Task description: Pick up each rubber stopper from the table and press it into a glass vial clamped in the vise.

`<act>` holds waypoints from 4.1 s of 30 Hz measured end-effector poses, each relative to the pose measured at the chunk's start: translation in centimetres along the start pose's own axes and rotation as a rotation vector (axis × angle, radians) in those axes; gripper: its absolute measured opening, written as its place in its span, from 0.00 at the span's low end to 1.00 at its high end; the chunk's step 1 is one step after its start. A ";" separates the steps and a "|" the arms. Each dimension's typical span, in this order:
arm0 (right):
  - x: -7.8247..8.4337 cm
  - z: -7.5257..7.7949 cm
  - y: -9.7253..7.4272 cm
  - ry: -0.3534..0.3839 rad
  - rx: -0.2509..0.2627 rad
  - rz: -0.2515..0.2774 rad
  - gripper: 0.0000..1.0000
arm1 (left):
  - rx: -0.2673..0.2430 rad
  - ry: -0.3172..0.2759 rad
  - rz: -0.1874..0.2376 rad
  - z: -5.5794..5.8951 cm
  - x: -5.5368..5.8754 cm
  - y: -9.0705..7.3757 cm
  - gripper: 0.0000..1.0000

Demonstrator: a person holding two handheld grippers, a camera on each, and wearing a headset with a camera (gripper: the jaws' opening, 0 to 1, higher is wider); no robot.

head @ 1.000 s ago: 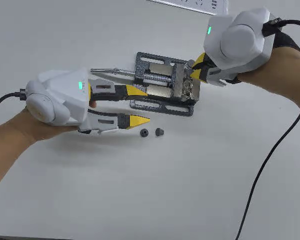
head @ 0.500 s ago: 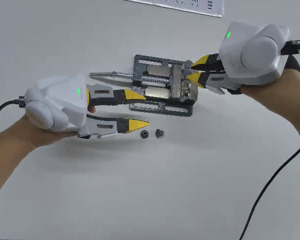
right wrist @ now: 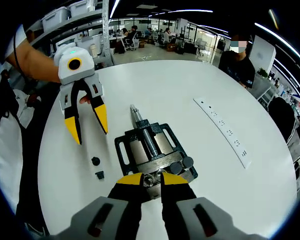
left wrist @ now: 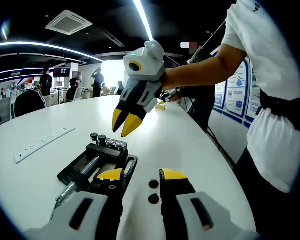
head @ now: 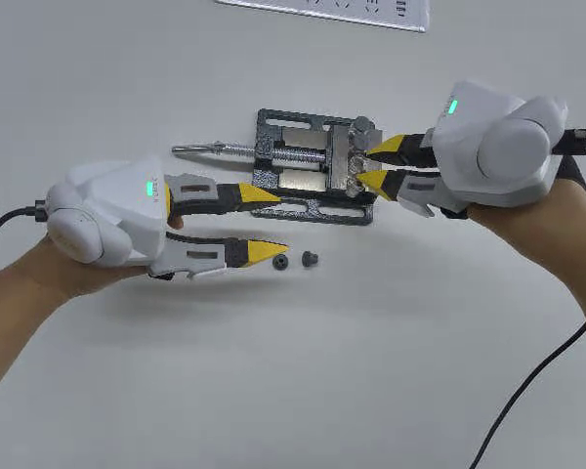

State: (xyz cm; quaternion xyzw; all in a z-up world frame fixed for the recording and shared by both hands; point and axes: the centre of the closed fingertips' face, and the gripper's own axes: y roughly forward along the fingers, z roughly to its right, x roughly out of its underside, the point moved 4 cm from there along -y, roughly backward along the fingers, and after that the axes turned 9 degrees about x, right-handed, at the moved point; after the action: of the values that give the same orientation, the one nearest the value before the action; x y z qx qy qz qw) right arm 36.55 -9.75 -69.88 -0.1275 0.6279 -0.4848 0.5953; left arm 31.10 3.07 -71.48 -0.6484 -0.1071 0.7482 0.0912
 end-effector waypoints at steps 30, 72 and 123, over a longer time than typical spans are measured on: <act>1.8 -1.5 -1.1 0.029 -0.002 0.004 0.13 | 0.038 0.092 -0.267 2.1 4.0 2.8 0.11; 2.2 -2.1 -1.4 0.030 -0.002 0.005 0.12 | 0.018 0.127 -0.378 1.7 5.9 3.1 0.05; 1.5 -6.6 0.3 -0.009 -0.128 0.000 0.12 | -0.042 0.025 0.009 1.3 -1.2 3.1 0.03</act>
State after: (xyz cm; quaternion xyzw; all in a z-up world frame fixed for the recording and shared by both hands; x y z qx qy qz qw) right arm 30.53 -7.74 -72.24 -0.1677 0.6549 -0.4430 0.5889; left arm 29.95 -0.32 -71.07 -0.6598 -0.1187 0.7381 0.0758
